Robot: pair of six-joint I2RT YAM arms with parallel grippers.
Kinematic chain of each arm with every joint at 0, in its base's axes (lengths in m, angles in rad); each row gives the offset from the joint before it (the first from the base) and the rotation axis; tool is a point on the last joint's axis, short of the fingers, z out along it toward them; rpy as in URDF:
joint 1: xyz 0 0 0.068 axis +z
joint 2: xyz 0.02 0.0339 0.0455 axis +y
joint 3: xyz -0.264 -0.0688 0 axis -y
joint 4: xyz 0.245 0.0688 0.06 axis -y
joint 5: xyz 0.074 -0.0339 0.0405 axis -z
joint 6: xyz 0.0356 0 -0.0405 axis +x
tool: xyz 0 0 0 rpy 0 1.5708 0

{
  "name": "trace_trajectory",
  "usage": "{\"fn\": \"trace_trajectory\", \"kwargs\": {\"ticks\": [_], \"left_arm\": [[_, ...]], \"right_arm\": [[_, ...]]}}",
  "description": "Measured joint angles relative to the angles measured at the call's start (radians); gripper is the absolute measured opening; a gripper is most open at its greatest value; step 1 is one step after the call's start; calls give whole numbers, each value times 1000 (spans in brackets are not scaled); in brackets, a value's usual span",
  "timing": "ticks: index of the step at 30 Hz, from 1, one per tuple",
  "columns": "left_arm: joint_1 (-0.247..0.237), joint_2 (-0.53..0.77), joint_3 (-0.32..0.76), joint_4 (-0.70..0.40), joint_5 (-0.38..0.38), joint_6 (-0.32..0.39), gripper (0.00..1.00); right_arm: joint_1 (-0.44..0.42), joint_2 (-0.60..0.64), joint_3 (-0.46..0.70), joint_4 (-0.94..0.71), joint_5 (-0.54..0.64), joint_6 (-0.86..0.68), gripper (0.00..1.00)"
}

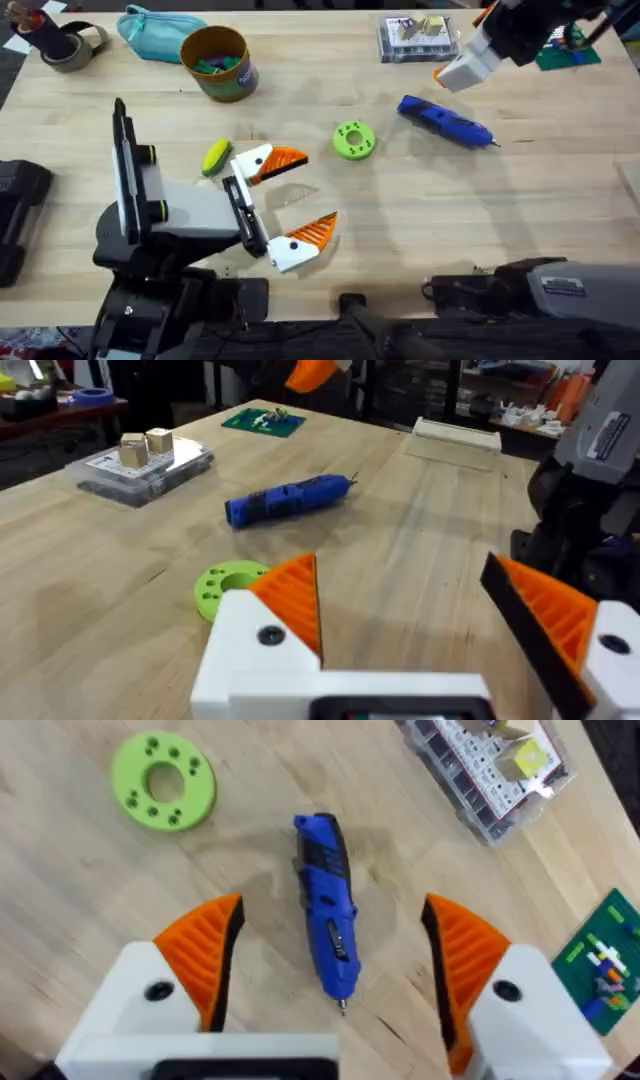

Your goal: Pick up the gripper from the table and insert it into the empty holder that is missing its gripper. Then pick up a screw, insert it into the mounting hole, and use the screwdriver to tighten it. Finally, clean up the table by picking up the vegetable and placing it into the bucket.

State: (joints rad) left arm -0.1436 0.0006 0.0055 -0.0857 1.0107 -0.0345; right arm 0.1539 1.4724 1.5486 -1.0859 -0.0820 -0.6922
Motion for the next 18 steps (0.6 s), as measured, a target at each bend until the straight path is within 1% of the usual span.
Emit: {"fn": "trace_trajectory", "kwargs": {"ticks": [3, 4, 5, 6, 9, 11, 12, 15, 18], "left_arm": [[0, 0, 0, 2, -8, -1, 986], [0, 0, 0, 14, -24, -13, 986], [0, 0, 0, 39, -56, -37, 986], [0, 0, 0, 59, -94, -63, 986], [0, 0, 1, 101, -259, -149, 986], [0, 1, 12, 85, -359, -176, 986], [0, 5, 26, 66, -405, -185, 986], [0, 57, 121, -64, -519, -184, 986], [0, 166, 276, -246, -620, -167, 986]], "right_arm": [[0, -37, 0, 0, -13, 42, 994], [0, -51, 0, -1, -16, 54, 994], [0, -64, 0, -3, -18, 63, 994], [0, -78, 0, -6, -19, 69, 994], [0, -117, 0, -19, -21, 89, 994], [-5, -136, 0, -36, -24, 99, 994], [-10, -144, 0, -49, -25, 105, 994], [-41, -153, 0, -76, -42, 114, 995], [-98, -153, 0, -96, -101, 120, 995]]}}
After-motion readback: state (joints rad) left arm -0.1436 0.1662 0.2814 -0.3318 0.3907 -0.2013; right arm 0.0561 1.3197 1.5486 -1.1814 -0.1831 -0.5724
